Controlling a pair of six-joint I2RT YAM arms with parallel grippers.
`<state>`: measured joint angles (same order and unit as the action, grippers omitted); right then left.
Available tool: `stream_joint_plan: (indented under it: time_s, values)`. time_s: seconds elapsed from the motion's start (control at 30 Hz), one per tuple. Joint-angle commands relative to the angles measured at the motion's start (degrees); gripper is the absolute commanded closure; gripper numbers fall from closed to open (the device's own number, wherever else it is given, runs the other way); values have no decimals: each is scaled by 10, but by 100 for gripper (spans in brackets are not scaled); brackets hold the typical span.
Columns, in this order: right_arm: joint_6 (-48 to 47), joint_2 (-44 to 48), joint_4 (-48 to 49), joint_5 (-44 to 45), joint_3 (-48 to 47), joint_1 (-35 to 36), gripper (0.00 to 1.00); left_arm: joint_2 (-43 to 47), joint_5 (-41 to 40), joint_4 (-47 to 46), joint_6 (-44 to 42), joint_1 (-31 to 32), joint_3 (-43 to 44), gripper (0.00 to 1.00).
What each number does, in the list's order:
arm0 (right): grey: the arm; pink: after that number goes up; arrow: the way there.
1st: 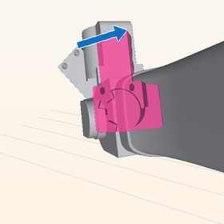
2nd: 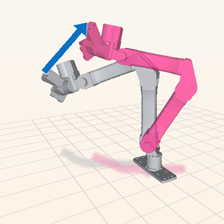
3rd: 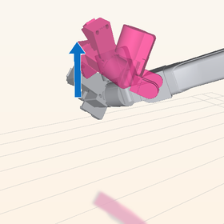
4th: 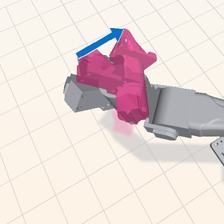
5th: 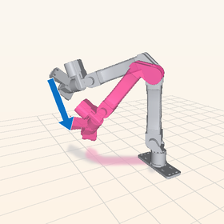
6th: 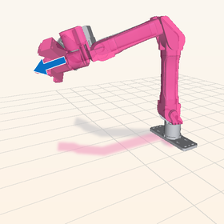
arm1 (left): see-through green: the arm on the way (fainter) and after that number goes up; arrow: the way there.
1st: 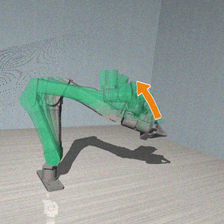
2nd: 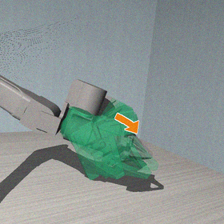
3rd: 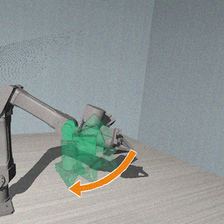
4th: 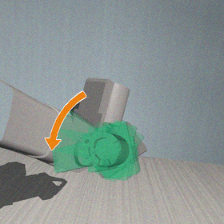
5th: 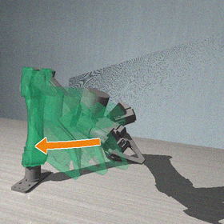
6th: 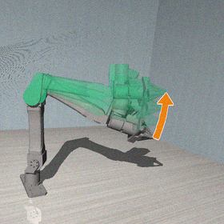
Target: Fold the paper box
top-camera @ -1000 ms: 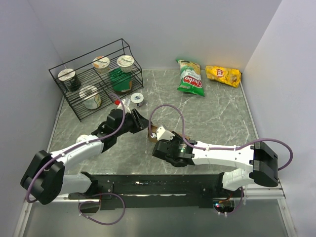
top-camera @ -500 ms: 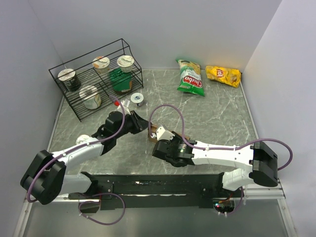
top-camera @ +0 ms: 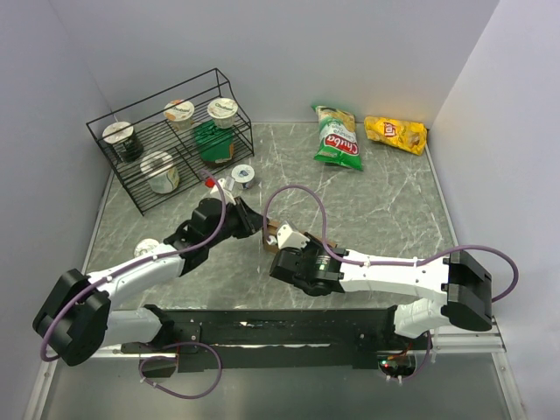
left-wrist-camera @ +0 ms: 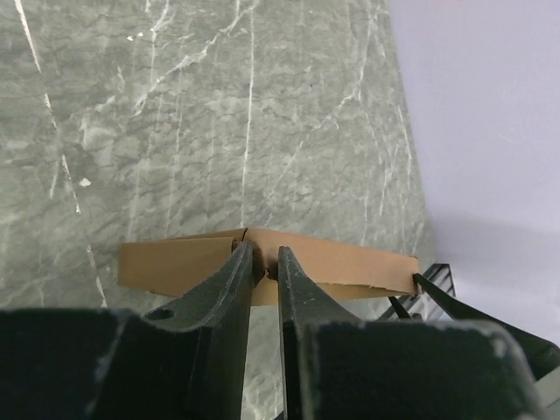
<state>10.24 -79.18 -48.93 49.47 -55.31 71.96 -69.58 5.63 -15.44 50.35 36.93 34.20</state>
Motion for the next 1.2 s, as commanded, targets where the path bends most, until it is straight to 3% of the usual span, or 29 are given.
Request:
stream_joint_plan:
  time_s: [0.0, 0.2, 0.57, 1.17]
  values:
    - [38, -18, -9, -77, -3, -1, 64, -28, -74, 167, -49, 14, -10, 79]
    - [34, -17, -7, -91, -3, 0, 68, -46, -122, 218, -59, 25, 11, 80]
    - [32, -34, -18, -109, -11, 0, 81, -40, -106, 193, -46, 29, -11, 62]
    - [38, -33, -23, -106, -16, 0, 82, -48, -66, 111, 3, 29, -87, 77]
